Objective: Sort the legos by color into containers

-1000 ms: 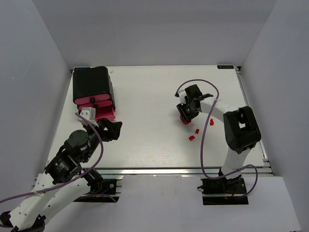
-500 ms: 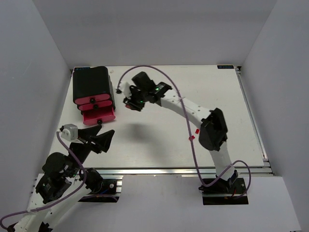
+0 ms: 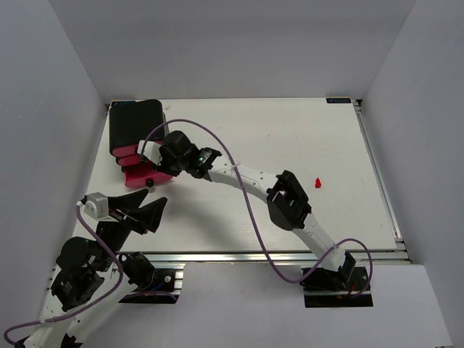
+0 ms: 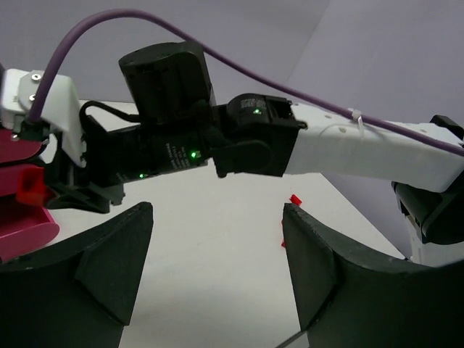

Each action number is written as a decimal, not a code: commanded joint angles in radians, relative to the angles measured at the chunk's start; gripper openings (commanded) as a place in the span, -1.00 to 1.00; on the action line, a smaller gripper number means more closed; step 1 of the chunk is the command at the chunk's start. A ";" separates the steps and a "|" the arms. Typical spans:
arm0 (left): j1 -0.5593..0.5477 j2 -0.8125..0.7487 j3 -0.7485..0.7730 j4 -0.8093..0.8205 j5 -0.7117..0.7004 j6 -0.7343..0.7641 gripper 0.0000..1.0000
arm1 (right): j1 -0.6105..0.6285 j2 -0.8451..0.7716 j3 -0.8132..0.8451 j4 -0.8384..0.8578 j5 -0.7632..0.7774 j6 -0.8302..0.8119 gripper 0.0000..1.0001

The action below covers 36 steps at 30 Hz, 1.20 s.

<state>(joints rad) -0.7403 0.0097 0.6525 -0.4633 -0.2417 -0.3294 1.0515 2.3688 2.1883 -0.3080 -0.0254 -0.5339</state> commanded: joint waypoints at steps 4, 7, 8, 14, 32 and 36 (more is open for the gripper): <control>0.007 -0.002 -0.007 0.014 0.028 0.012 0.63 | 0.045 0.046 0.044 0.199 0.053 -0.029 -1.00; 0.007 -0.002 -0.007 0.017 0.038 0.013 0.63 | 0.053 0.066 0.039 0.239 0.076 -0.029 -1.00; 0.007 -0.004 -0.008 0.017 0.038 0.012 0.63 | 0.051 0.072 0.041 0.254 0.085 -0.029 -1.00; 0.016 -0.005 -0.010 0.018 0.044 0.013 0.63 | 0.051 0.115 0.059 0.296 0.145 -0.038 -0.92; 0.016 -0.005 -0.013 0.020 0.044 0.013 0.63 | 0.050 0.095 0.022 0.343 0.142 -0.032 0.01; 0.016 -0.005 -0.013 0.018 0.042 0.012 0.63 | 0.048 0.075 0.011 0.333 0.145 -0.015 0.03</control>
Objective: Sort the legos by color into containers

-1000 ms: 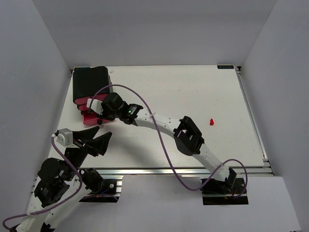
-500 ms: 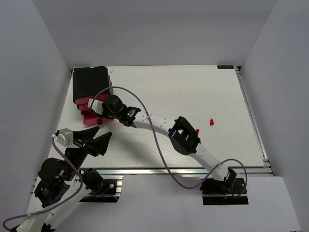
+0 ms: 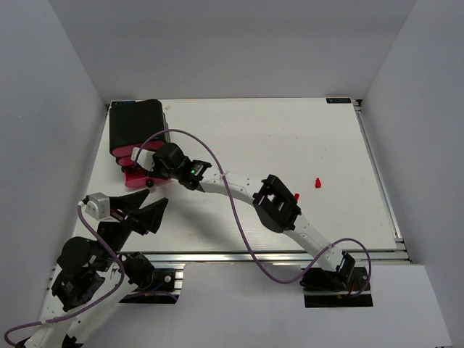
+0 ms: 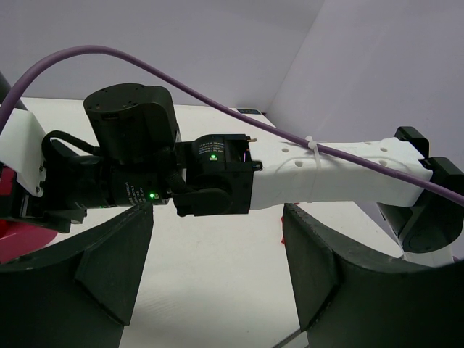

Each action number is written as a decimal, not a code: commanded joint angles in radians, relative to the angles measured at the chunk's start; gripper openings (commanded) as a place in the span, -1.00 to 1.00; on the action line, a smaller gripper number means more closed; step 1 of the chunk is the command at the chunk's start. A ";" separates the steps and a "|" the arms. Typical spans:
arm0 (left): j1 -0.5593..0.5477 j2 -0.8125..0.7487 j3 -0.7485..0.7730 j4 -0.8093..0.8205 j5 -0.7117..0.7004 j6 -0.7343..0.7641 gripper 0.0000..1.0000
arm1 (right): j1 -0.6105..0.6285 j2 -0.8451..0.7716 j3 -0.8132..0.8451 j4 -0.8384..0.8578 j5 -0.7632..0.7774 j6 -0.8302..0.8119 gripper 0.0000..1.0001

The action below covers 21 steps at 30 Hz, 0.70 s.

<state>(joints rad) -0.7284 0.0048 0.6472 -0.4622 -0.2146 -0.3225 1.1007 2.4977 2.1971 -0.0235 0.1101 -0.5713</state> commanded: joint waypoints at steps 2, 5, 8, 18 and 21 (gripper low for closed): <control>0.004 0.000 -0.009 0.019 0.014 0.003 0.63 | -0.001 -0.069 -0.007 0.043 0.010 0.030 0.00; 0.004 0.000 -0.014 0.023 0.017 0.002 0.56 | -0.013 -0.123 -0.036 -0.005 0.013 0.086 -0.36; 0.004 0.018 -0.020 0.030 0.021 -0.004 0.25 | -0.044 -0.221 -0.108 -0.094 -0.009 0.204 -0.87; 0.004 0.254 -0.012 0.071 0.164 0.002 -0.33 | -0.318 -0.731 -0.601 -0.316 -0.469 0.371 -1.00; 0.004 0.270 -0.004 0.063 0.143 -0.001 -0.33 | -0.355 -0.863 -0.769 -0.293 -0.607 0.292 -0.68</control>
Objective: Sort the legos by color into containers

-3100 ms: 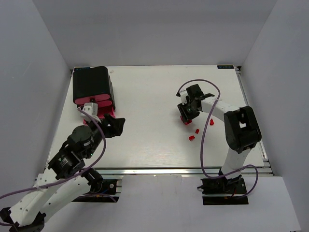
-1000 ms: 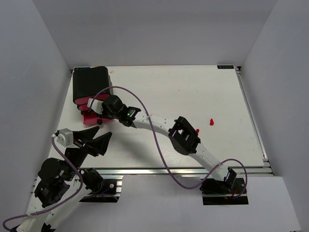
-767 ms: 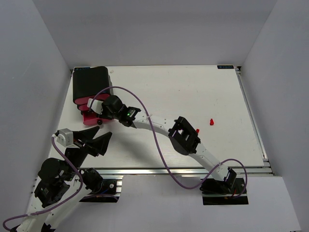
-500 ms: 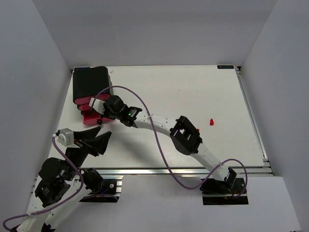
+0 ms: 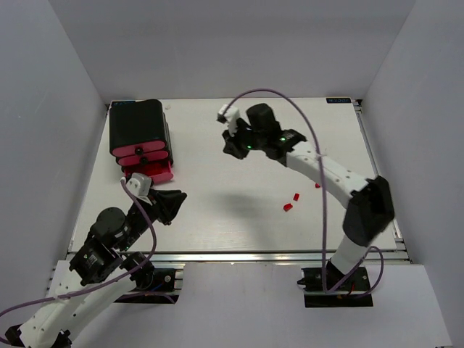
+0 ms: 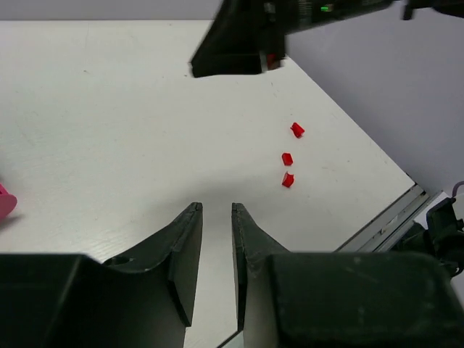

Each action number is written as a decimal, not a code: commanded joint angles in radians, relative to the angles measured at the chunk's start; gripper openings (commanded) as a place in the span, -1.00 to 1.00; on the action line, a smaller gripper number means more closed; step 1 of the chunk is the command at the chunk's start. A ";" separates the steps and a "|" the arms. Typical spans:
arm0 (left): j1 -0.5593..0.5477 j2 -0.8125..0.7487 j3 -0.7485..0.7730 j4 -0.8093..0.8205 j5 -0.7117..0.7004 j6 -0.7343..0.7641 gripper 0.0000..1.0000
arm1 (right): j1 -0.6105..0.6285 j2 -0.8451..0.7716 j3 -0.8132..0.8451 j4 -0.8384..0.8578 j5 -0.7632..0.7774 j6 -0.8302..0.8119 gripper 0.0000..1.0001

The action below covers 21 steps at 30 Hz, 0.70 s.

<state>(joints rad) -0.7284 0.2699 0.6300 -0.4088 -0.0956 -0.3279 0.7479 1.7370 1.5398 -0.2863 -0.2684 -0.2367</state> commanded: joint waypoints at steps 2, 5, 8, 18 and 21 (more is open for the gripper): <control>0.004 -0.011 0.008 -0.004 -0.050 -0.032 -0.33 | -0.007 -0.155 -0.206 -0.007 -0.250 -0.067 -0.49; 0.004 -0.034 0.000 -0.057 -0.140 -0.109 -0.34 | -0.021 -0.224 -0.262 0.025 -0.230 -0.053 -0.46; 0.004 -0.017 0.019 -0.142 -0.252 -0.180 -0.33 | -0.045 -0.263 -0.305 0.044 -0.174 -0.027 -0.55; -0.005 0.109 0.091 -0.288 -0.457 -0.286 -0.16 | -0.128 -0.298 -0.397 0.110 -0.203 0.071 -0.69; -0.005 0.094 0.096 -0.298 -0.469 -0.267 -0.02 | -0.137 -0.275 -0.399 0.124 -0.242 0.050 -0.45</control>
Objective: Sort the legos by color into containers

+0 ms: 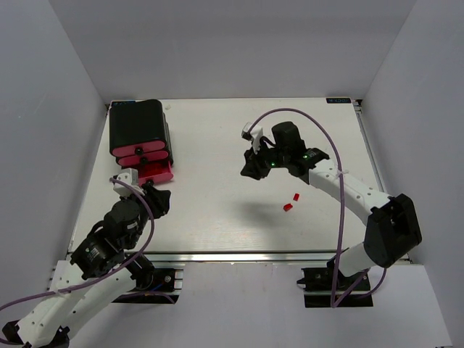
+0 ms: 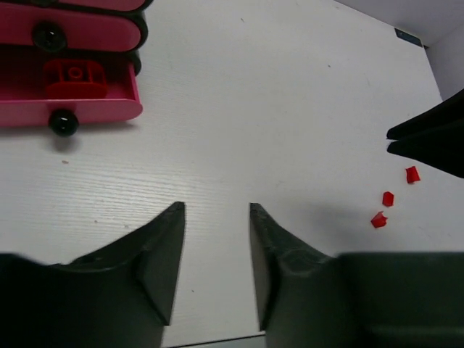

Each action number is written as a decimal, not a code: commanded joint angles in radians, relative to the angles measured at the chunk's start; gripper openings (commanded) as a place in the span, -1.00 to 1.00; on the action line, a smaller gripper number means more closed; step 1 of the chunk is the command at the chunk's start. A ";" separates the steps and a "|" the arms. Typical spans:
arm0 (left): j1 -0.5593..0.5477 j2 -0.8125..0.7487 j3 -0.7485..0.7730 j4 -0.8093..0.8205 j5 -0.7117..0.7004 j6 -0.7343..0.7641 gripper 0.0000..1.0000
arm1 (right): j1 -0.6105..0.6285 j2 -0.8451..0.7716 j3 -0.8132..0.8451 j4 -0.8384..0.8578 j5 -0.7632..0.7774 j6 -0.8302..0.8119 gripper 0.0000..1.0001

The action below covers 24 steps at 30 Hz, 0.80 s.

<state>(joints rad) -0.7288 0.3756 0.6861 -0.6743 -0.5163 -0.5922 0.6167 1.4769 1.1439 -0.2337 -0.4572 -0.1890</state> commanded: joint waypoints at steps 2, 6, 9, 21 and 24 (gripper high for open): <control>-0.004 -0.024 0.039 -0.047 -0.076 0.000 0.16 | -0.002 0.028 0.026 0.053 -0.144 -0.113 -0.04; -0.015 -0.105 0.039 -0.054 -0.079 -0.001 0.39 | 0.041 0.157 0.128 -0.061 -0.268 -0.398 0.44; -0.015 -0.171 0.027 -0.048 -0.090 -0.014 0.44 | 0.112 0.261 0.227 -0.085 -0.245 -0.610 0.55; -0.006 -0.307 0.010 -0.036 -0.110 -0.021 0.49 | 0.271 0.736 0.813 -0.023 -0.149 -0.656 0.50; -0.006 -0.303 0.010 -0.033 -0.102 -0.018 0.50 | 0.317 0.792 0.853 0.042 -0.088 -0.656 0.50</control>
<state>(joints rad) -0.7387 0.0502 0.6876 -0.7033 -0.6174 -0.6109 0.8925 2.2311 1.9522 -0.2584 -0.6033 -0.8467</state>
